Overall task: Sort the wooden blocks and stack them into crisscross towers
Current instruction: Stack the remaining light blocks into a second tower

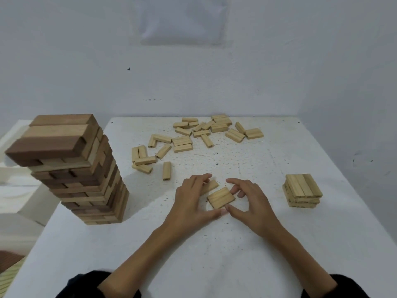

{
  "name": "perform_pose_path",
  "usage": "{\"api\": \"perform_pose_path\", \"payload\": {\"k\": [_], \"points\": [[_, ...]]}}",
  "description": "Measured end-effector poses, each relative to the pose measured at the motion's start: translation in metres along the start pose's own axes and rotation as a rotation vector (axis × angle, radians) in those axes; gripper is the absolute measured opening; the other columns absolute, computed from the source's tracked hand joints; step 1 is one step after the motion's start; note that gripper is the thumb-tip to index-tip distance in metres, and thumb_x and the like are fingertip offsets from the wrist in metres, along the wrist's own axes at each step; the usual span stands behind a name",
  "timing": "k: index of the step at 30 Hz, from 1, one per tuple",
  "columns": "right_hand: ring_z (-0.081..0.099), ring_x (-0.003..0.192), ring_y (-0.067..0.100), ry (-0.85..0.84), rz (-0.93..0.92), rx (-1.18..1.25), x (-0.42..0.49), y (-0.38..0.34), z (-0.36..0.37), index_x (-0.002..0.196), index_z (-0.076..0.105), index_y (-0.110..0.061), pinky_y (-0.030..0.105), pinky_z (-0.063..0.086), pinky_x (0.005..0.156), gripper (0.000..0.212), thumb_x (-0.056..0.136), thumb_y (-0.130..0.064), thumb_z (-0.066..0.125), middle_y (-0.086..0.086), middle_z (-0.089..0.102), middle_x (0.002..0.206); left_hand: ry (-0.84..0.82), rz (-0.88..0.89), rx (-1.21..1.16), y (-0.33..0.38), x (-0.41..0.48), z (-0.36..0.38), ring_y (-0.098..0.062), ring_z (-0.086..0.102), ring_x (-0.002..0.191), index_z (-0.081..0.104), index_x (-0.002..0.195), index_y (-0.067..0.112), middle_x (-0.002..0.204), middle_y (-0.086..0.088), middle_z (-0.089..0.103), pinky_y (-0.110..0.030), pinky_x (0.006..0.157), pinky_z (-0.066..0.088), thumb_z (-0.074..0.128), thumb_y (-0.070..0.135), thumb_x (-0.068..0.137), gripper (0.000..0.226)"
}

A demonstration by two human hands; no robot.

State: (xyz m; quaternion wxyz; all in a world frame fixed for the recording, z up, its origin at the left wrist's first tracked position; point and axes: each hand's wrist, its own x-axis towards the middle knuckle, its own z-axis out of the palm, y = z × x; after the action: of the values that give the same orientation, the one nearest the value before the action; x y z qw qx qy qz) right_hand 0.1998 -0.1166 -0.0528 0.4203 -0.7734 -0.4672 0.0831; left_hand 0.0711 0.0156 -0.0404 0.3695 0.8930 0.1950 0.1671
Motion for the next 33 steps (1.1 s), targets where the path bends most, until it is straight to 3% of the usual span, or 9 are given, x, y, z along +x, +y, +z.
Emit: {"api": "perform_pose_path", "payload": {"k": [6, 9, 11, 13, 16, 19, 23, 29, 33], "points": [[0.043, 0.098, 0.004, -0.049, -0.039, 0.058, -0.005, 0.007, -0.006, 0.128, 0.039, -0.039, 0.009, 0.033, 0.087, 0.055, 0.074, -0.032, 0.05, -0.013, 0.051, 0.106, -0.044, 0.007, -0.062, -0.005, 0.006, -0.01, 0.003, 0.04, 0.111, 0.039, 0.132, 0.038, 0.115, 0.03, 0.045, -0.033, 0.098, 0.039, 0.075, 0.03, 0.077, 0.067], [0.032, 0.106, 0.002, -0.028, -0.048, -0.115, -0.006, 0.003, -0.005, 0.135, 0.04, -0.03, 0.023, 0.029, 0.092, 0.06, 0.078, -0.05, 0.041, -0.01, 0.043, 0.119, -0.107, 0.04, -0.03, -0.007, 0.007, -0.017, 0.001, 0.037, 0.119, 0.028, 0.138, 0.039, 0.128, 0.024, 0.043, -0.035, 0.105, 0.035, 0.073, 0.041, 0.078, 0.074], [0.019, 0.124, 0.004, -0.14, -0.021, -0.294, -0.008, -0.003, -0.004, 0.145, 0.028, -0.026, 0.03, 0.02, 0.103, 0.088, 0.075, -0.08, 0.02, -0.011, 0.027, 0.137, -0.155, -0.008, 0.159, -0.009, 0.004, -0.021, -0.003, 0.017, 0.136, 0.009, 0.149, 0.029, 0.15, 0.012, 0.024, -0.03, 0.117, 0.013, 0.054, 0.07, 0.077, 0.094], [0.001, 0.136, 0.01, -0.248, 0.004, -0.447, -0.011, -0.008, -0.005, 0.149, 0.014, -0.024, 0.03, 0.002, 0.111, 0.106, 0.067, -0.088, -0.002, -0.007, 0.007, 0.153, -0.186, -0.091, 0.369, -0.008, -0.005, -0.023, -0.004, -0.01, 0.141, -0.015, 0.149, 0.019, 0.158, 0.006, -0.008, -0.026, 0.113, -0.009, 0.012, 0.093, 0.062, 0.118], [-0.012, 0.139, 0.014, -0.303, 0.04, -0.525, -0.014, -0.013, -0.003, 0.15, 0.003, -0.023, 0.03, -0.012, 0.11, 0.107, 0.065, -0.087, -0.008, -0.003, -0.011, 0.157, -0.223, -0.136, 0.44, -0.002, -0.024, -0.019, -0.002, -0.04, 0.13, -0.032, 0.141, 0.019, 0.152, 0.005, -0.033, -0.033, 0.111, -0.023, -0.013, 0.091, 0.055, 0.114], [-0.011, 0.14, 0.018, -0.333, 0.032, -0.591, -0.013, -0.013, -0.001, 0.15, -0.004, -0.024, 0.035, -0.013, 0.112, 0.105, 0.065, -0.085, -0.013, -0.001, -0.015, 0.156, -0.225, -0.109, 0.471, -0.004, -0.029, -0.013, -0.005, -0.038, 0.134, -0.034, 0.137, 0.022, 0.151, 0.004, -0.035, -0.038, 0.112, -0.024, -0.019, 0.085, 0.061, 0.1], [-0.008, 0.142, 0.02, -0.365, 0.009, -0.583, -0.011, -0.013, 0.001, 0.149, -0.004, -0.025, 0.039, -0.013, 0.113, 0.107, 0.063, -0.085, -0.02, 0.001, -0.014, 0.157, -0.24, -0.094, 0.535, -0.005, -0.023, -0.011, -0.008, -0.035, 0.136, -0.031, 0.14, 0.018, 0.151, 0.001, -0.035, -0.04, 0.112, -0.023, -0.032, 0.085, 0.05, 0.112], [-0.007, 0.138, 0.011, -0.348, 0.016, -0.508, -0.005, -0.014, -0.002, 0.148, -0.005, -0.031, 0.03, -0.009, 0.11, 0.107, 0.058, -0.087, -0.021, -0.005, -0.005, 0.156, -0.234, -0.072, 0.545, -0.009, -0.02, -0.011, -0.01, -0.027, 0.14, -0.022, 0.146, 0.02, 0.155, 0.003, -0.026, -0.04, 0.114, -0.019, -0.025, 0.089, 0.052, 0.117], [0.006, 0.13, 0.004, -0.34, 0.029, -0.405, 0.01, -0.007, -0.008, 0.147, -0.001, -0.037, 0.023, 0.005, 0.1, 0.11, 0.053, -0.094, -0.007, -0.011, 0.006, 0.15, -0.169, -0.04, 0.402, -0.017, -0.012, -0.02, -0.002, -0.012, 0.136, 0.0, 0.151, 0.027, 0.155, 0.01, -0.002, -0.023, 0.11, -0.011, 0.018, 0.091, 0.063, 0.11]]}}
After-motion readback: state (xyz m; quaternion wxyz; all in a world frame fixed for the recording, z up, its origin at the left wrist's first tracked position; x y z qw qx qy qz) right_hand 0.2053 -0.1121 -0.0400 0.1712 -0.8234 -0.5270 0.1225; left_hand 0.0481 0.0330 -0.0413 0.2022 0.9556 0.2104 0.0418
